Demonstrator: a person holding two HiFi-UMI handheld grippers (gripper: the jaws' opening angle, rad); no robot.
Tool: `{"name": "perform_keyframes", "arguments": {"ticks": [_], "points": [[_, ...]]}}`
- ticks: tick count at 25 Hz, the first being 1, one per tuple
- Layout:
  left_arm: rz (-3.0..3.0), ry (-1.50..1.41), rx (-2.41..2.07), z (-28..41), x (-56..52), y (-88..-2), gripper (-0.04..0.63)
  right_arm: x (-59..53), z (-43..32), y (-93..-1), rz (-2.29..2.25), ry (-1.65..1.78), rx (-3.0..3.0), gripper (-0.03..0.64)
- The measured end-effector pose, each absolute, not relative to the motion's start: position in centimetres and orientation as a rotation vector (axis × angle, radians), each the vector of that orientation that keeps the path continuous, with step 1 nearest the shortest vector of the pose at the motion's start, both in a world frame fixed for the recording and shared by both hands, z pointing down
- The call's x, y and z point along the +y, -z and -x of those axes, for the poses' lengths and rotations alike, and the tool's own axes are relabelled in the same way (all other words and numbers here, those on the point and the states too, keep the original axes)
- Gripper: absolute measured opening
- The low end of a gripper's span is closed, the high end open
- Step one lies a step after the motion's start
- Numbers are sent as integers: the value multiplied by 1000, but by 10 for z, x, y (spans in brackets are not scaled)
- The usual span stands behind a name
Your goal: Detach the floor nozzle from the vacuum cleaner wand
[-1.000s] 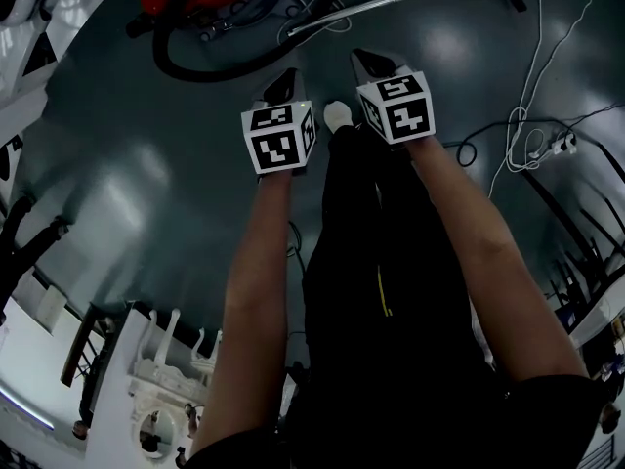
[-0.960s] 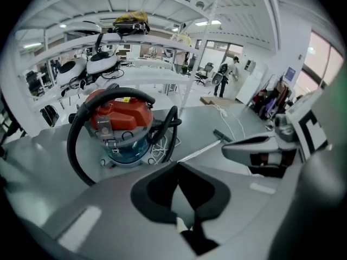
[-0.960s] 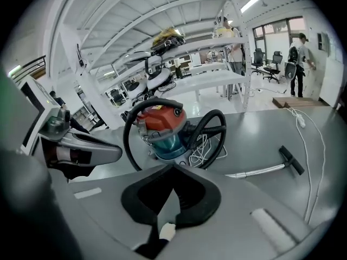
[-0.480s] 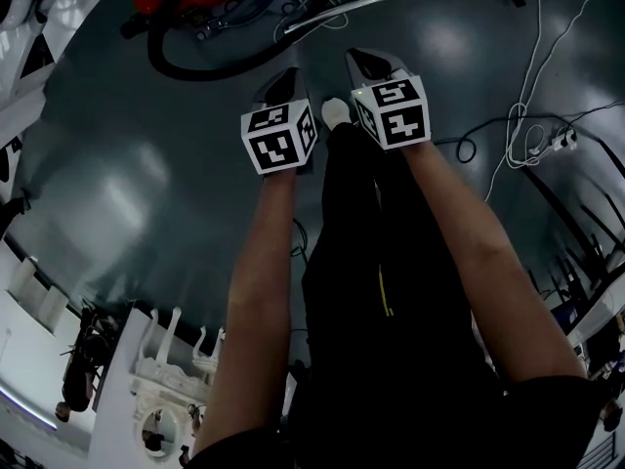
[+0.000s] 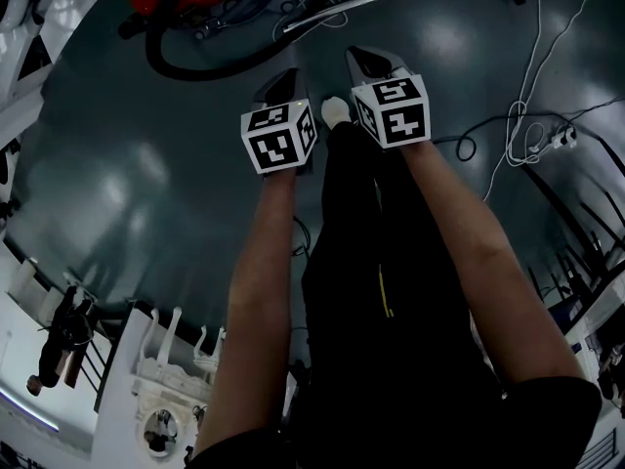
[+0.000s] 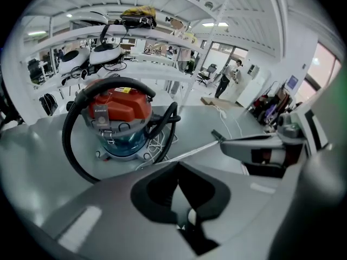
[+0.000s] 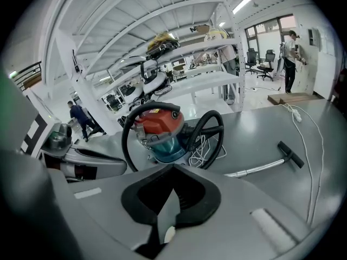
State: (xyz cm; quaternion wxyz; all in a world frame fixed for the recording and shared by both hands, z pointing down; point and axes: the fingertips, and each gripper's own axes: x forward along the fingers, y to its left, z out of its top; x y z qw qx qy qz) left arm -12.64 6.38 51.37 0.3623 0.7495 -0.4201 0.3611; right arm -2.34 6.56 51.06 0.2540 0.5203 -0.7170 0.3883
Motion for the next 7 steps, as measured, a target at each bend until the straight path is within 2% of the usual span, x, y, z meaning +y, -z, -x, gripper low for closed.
{"name": "perform_keyframes", "arguments": {"ticks": [7], "points": [[-1929,-945,-1071,130,60,-521,9,62,26,-516,-1421,-1071,-1941,-6]]}}
